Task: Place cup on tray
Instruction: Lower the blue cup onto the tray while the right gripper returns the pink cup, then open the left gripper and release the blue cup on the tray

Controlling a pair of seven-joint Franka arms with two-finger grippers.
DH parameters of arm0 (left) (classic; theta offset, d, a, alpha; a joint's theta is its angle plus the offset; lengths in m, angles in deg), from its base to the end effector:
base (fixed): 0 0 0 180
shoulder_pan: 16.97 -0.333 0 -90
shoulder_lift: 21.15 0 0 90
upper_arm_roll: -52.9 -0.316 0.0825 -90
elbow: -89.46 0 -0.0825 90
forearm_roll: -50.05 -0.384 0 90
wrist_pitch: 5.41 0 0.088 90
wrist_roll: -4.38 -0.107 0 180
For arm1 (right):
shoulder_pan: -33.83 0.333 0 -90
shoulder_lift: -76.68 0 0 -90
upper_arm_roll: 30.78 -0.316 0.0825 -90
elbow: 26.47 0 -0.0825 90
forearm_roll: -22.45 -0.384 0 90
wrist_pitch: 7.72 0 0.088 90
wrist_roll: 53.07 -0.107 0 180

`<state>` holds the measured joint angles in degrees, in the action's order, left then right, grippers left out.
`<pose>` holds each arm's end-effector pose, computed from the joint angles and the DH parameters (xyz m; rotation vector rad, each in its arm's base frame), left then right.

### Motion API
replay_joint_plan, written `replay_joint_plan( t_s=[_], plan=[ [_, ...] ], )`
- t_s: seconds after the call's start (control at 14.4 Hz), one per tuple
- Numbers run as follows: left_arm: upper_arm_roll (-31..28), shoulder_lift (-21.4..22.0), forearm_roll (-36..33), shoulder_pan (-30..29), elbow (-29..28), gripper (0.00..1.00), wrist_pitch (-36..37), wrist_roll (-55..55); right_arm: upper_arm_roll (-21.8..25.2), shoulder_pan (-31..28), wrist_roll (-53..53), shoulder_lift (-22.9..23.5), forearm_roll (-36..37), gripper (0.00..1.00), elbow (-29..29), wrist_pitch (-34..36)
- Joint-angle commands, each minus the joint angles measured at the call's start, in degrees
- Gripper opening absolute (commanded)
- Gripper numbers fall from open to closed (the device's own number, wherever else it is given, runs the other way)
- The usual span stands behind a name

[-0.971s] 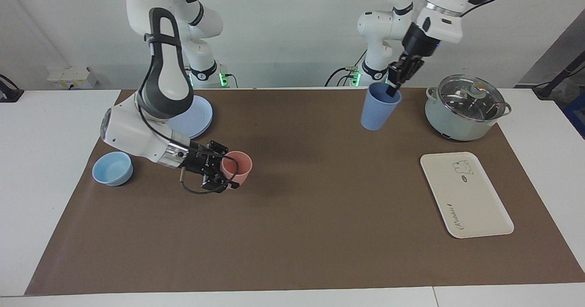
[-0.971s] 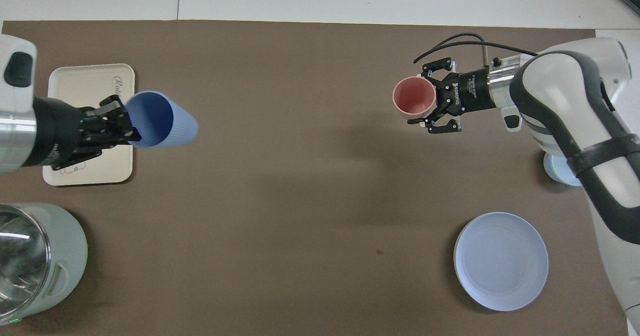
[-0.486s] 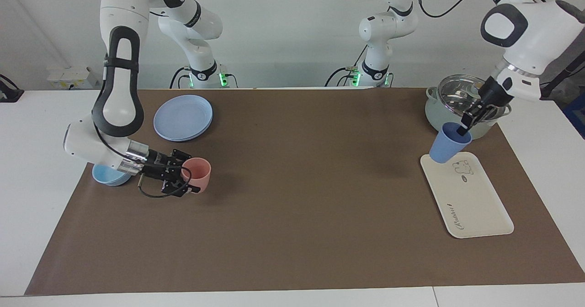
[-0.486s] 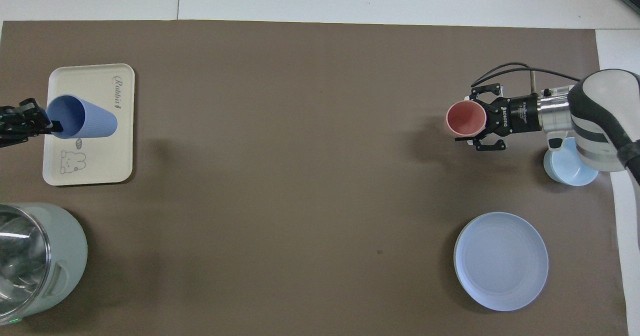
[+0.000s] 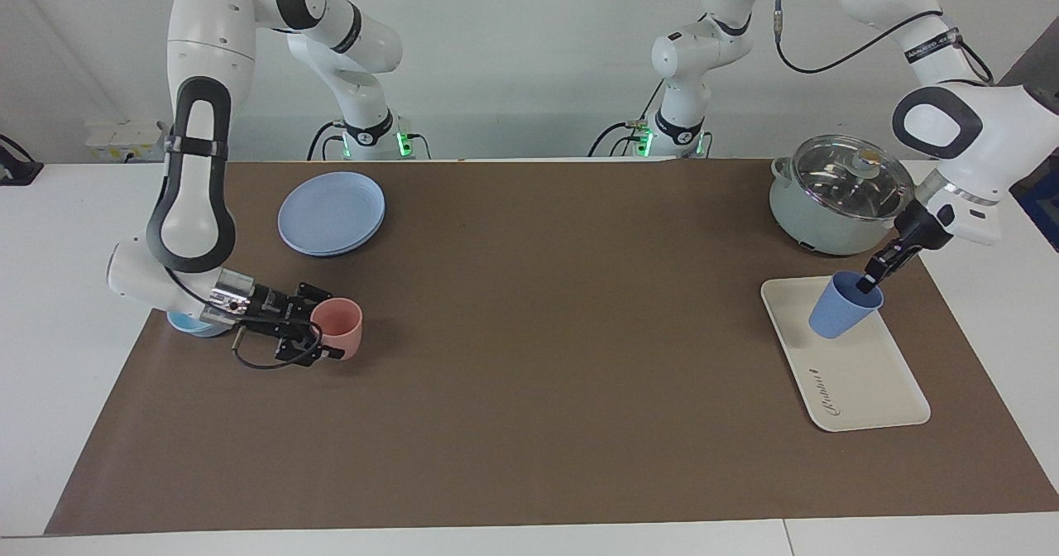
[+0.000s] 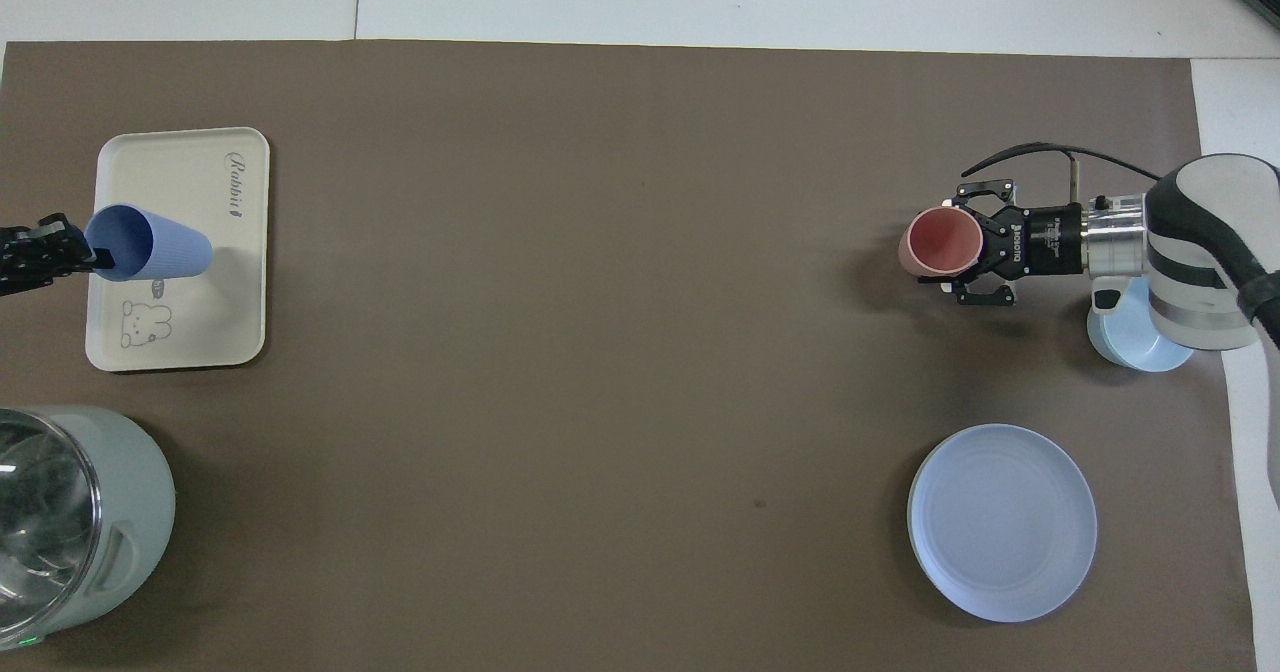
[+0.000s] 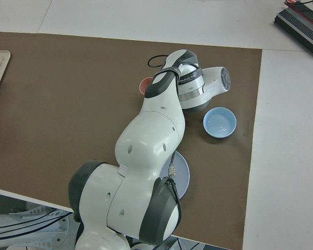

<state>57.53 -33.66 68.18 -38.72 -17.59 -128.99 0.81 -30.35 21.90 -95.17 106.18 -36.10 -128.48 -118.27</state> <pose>0.5955 0.1728 0.4078 2.8080 0.5778 0.1724 0.6335 -0.0779 0.2679 -1.6688 1.5882 0.6699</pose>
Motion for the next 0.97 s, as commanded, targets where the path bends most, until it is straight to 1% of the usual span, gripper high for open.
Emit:
replay_joint_plan(
  t_s=[0.0, 0.07, 0.14, 0.21, 0.28, 0.35, 0.42, 0.49, 0.55, 0.62, 0.69, 0.83, 0.9],
  plan=[
    [0.8, -1.1, 1.2, -1.7, -1.5, 0.00, -2.3, -3.9, -0.5, -0.9, 1.6, -0.5, -2.1, 0.00, -1.9, -2.7],
    [0.8, -1.1, 1.4, -1.7, -1.7, 0.00, -2.4, -4.5, -0.5, -1.2, 1.7, -0.6, -2.1, 0.00, -2.4, -3.5],
    [0.8, -1.1, 1.4, -1.6, -1.1, 0.47, -1.8, -4.5, -0.6, -1.3, 1.5, -0.9, -2.4, 0.00, -3.6, -4.7],
    [0.8, -1.0, 1.4, -1.6, -0.8, 0.99, -1.7, -4.5, -0.6, -1.3, 1.5, -1.2, -3.2, 0.11, -4.4, -5.4],
    [0.8, -0.7, 1.3, -1.5, 0.1, 1.00, -1.1, -4.3, -0.5, -1.4, 1.6, -1.3, -3.7, 0.46, -4.5, -5.4],
    [0.8, 0.2, 1.0, -1.0, 0.6, 1.00, -0.4, -4.2, -0.3, -1.4, 1.8, -1.3, -3.6, 0.62, -4.4, -5.4],
    [0.8, 1.7, 0.5, -0.9, 2.1, 1.00, 2.0, -4.0, -0.1, -1.5, 1.9, -1.3, -3.6, 0.77, -4.4, -5.4],
    [0.8, 2.8, 0.1, -0.8, 3.6, 1.00, 4.7, -4.0, 0.2, -1.6, 1.9, -1.4, -2.9, 0.95, -4.4, -5.6],
    [1.0, 4.2, -3.5, -0.6, 5.6, 1.00, 8.1, -4.1, 1.0, -1.8, 1.9, -1.5, -2.6, 0.99, -4.4, -5.7],
    [1.8, 5.4, -8.0, -0.4, 7.4, 1.00, 10.7, -4.2, 1.7, -2.0, 2.0, -1.6, -2.3, 0.99, -4.3, -5.6],
    [2.6, 7.0, -10.5, 1.4, 7.8, 1.00, 11.9, -4.4, 2.2, -2.0, 2.0, -2.0, -1.7, 0.99, -4.3, -5.6],
    [2.7, 10.2, -11.6, 5.8, 7.1, 1.00, 12.7, -4.4, 3.2, -2.3, 2.8, -2.9, 1.3, 0.99, -4.2, -5.9],
    [2.7, 11.1, -11.6, 7.4, 6.9, 1.00, 14.5, -4.7, 3.5, -2.2, 4.6, -3.7, 3.3, 0.99, -4.1, -6.1]
  ],
)
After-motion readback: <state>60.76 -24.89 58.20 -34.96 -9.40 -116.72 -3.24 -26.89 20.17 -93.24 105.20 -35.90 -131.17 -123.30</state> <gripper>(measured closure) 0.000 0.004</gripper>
